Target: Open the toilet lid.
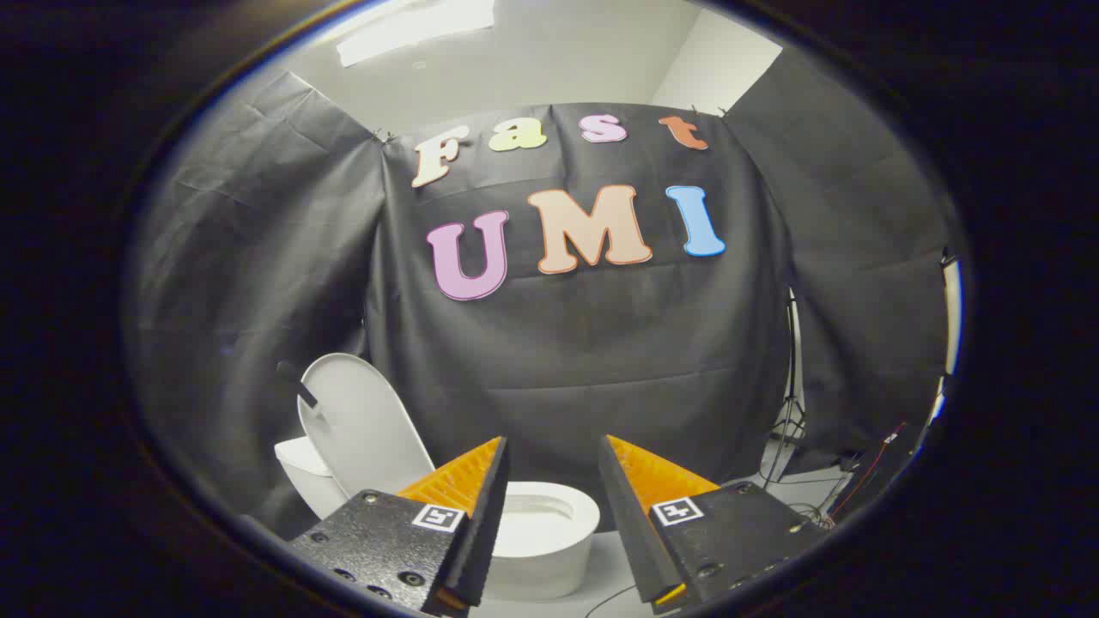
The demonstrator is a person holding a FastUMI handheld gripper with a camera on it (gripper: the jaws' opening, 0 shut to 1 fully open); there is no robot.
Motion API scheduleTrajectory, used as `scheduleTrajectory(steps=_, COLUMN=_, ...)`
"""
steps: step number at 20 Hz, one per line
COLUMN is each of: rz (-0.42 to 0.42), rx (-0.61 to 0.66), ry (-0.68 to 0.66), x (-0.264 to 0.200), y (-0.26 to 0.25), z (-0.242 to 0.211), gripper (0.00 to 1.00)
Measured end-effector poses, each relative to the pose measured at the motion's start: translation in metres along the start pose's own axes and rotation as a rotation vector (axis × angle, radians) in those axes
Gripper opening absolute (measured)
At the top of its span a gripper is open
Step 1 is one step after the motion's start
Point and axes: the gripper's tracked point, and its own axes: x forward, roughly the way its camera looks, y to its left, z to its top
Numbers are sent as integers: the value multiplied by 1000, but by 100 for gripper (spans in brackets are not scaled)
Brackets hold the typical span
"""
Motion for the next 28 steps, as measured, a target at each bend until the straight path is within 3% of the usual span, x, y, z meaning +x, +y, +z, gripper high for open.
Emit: scheduleTrajectory(steps=28, rz=8, rx=24, ry=73, x=8, y=6, z=-22, gripper=65)
